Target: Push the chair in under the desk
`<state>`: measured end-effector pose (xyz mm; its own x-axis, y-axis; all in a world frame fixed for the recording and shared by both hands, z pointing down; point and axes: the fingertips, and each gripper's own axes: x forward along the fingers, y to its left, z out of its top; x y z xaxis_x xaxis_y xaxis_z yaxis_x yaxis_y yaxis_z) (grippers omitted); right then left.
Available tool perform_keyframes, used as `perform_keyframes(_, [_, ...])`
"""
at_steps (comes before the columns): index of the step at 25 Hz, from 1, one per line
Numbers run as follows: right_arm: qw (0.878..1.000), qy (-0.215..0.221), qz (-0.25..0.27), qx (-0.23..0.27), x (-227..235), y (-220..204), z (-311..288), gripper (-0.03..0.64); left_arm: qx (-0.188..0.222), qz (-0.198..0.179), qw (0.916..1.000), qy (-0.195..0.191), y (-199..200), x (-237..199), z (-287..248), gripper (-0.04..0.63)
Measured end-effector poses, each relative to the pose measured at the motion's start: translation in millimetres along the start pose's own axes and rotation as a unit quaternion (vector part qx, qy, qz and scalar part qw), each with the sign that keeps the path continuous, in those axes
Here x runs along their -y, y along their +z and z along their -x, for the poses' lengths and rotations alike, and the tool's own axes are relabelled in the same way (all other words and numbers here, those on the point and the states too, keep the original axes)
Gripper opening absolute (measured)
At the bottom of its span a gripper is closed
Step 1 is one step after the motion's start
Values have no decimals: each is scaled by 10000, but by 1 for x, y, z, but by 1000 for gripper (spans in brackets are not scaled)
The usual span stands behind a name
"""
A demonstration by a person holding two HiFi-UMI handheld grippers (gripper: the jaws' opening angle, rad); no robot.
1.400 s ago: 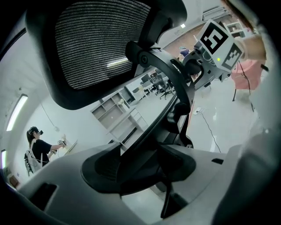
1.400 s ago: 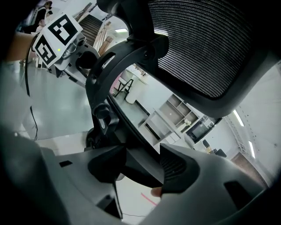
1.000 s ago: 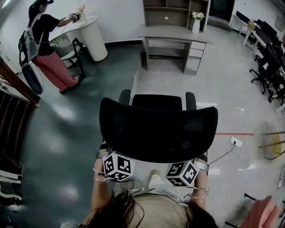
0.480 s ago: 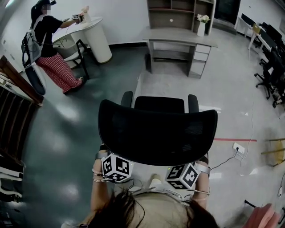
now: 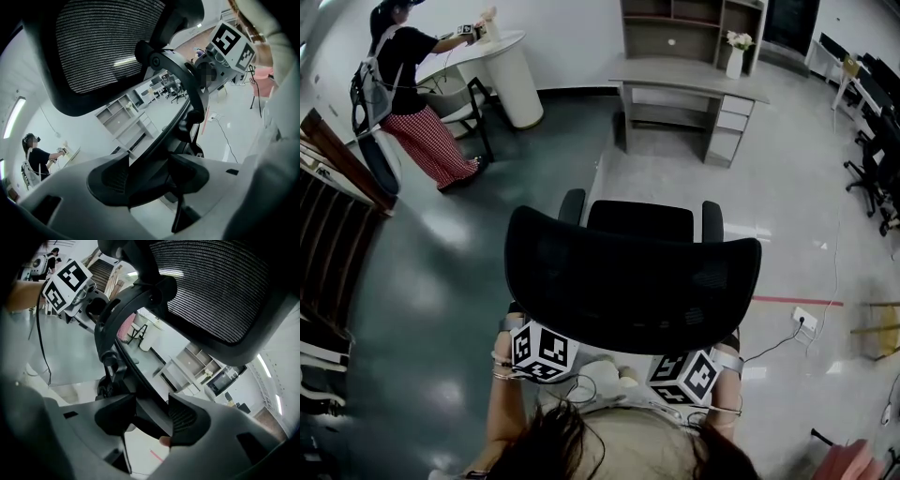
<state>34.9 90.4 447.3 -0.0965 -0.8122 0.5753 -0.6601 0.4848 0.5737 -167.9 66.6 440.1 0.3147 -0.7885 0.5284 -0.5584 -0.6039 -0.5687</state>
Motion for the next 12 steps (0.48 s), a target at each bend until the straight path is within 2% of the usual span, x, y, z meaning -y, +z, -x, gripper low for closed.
perform_keyframes(12, [9998,9,-120,-152,1,5,-8,225,127,-37,9999,-38,0,-9,-9,249])
